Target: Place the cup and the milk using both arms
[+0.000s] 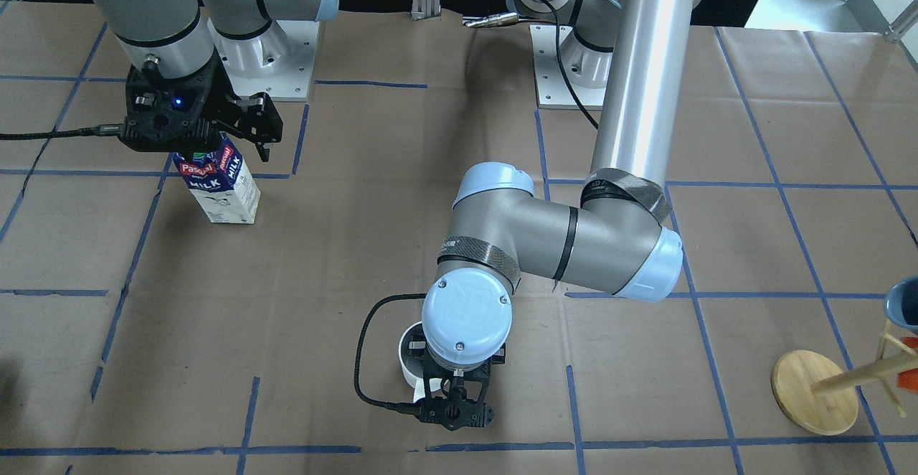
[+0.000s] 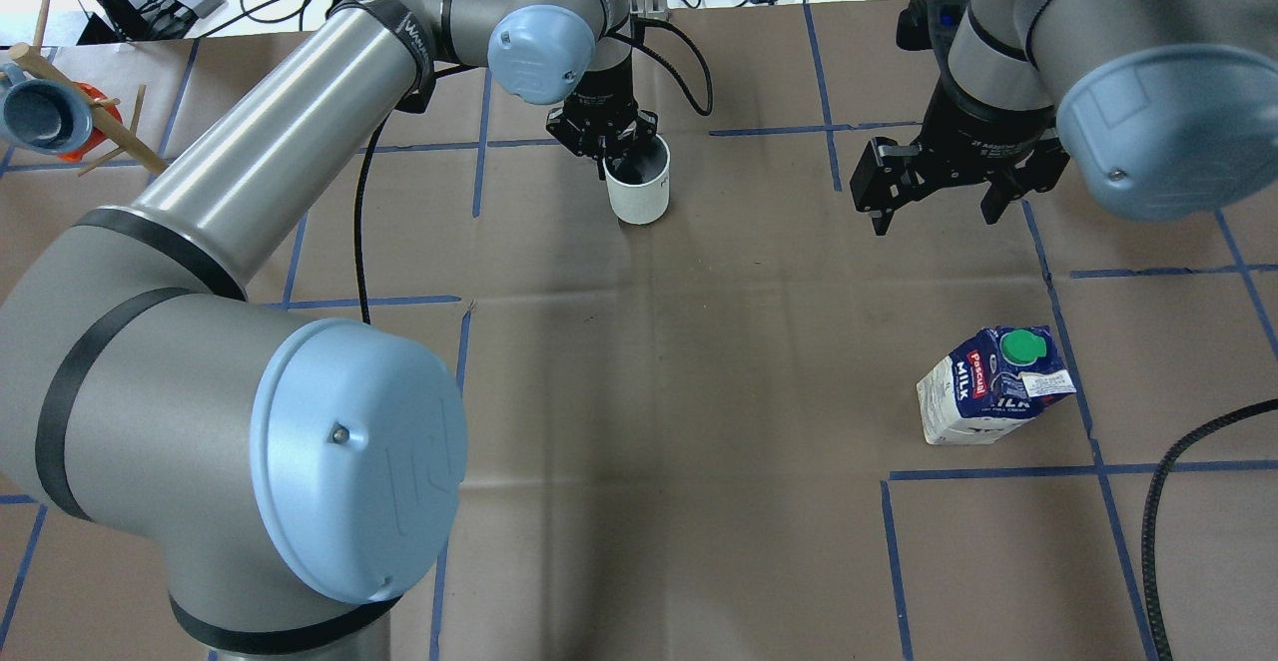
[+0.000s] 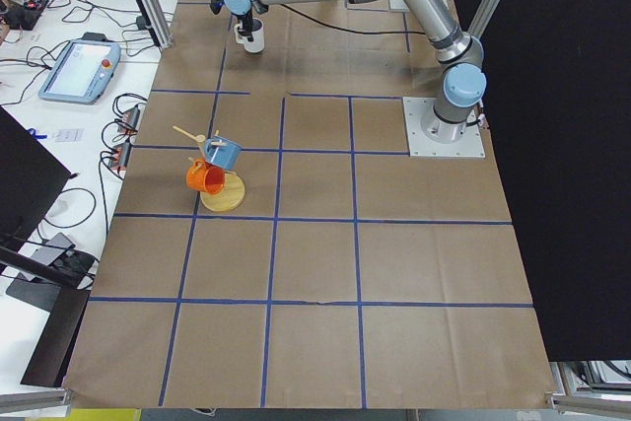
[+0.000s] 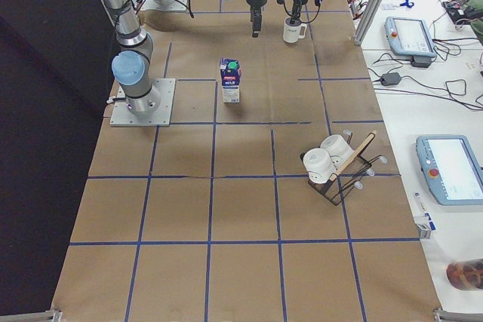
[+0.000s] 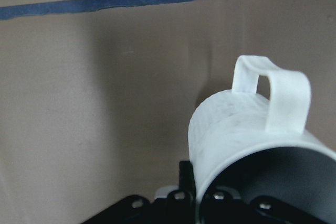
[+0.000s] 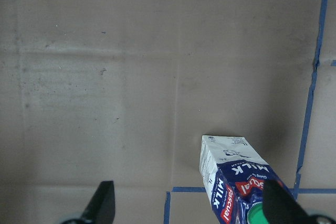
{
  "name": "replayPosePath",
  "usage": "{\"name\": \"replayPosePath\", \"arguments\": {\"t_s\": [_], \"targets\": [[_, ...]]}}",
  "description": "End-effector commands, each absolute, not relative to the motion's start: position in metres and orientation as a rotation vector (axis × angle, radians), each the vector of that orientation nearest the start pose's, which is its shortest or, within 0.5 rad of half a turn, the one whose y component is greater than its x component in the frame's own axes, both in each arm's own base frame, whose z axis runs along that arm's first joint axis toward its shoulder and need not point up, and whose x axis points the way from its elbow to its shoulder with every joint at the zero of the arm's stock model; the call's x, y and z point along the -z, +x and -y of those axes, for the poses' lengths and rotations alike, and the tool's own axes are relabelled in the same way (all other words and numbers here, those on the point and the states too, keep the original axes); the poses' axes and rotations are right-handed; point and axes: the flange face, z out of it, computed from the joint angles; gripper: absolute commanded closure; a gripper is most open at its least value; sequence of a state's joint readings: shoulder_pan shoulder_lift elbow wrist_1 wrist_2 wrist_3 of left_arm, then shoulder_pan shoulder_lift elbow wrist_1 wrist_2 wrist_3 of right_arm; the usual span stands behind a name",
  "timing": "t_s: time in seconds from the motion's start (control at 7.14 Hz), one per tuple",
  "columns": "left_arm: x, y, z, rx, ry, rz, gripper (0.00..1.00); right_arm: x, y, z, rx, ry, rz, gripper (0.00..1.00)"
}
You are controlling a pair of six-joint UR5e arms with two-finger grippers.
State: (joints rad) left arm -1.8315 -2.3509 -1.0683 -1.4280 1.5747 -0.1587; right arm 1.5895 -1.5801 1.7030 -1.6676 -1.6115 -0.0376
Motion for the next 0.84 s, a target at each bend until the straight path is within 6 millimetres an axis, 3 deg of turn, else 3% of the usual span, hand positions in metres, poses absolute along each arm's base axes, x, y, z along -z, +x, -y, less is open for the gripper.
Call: {"name": "replayPosePath", "arguments": {"t_s": [0.0,0.28,0.42,0.56,0.7], "targets": [[-0.242,-0.321,0.701,-0.208,0.166,-3.077,0.61,-0.434,0.132,0.482,-0.044,-0.14,-3.185,0.0],[-0.242,-0.321,0.701,-0.206,0.166,-3.073,0.54,-0.44,0.123,0.479,-0.028,-0.177,-3.192,0.0],[-0.247,-0.321,0.701,-0.194,0.166,-3.073,0.11,-0.445,0.109,0.477,-0.016,-0.198,-3.188,0.0],[-0.255,-0.32,0.699,-0.185,0.164,-3.077,0.01,-0.45,0.097,0.47,0.0,-0.22,-3.188,0.0],[-0.268,-0.321,0.696,-0.201,0.166,-3.073,0.0,-0.45,0.082,0.457,0.007,-0.242,-3.188,0.0]]}}
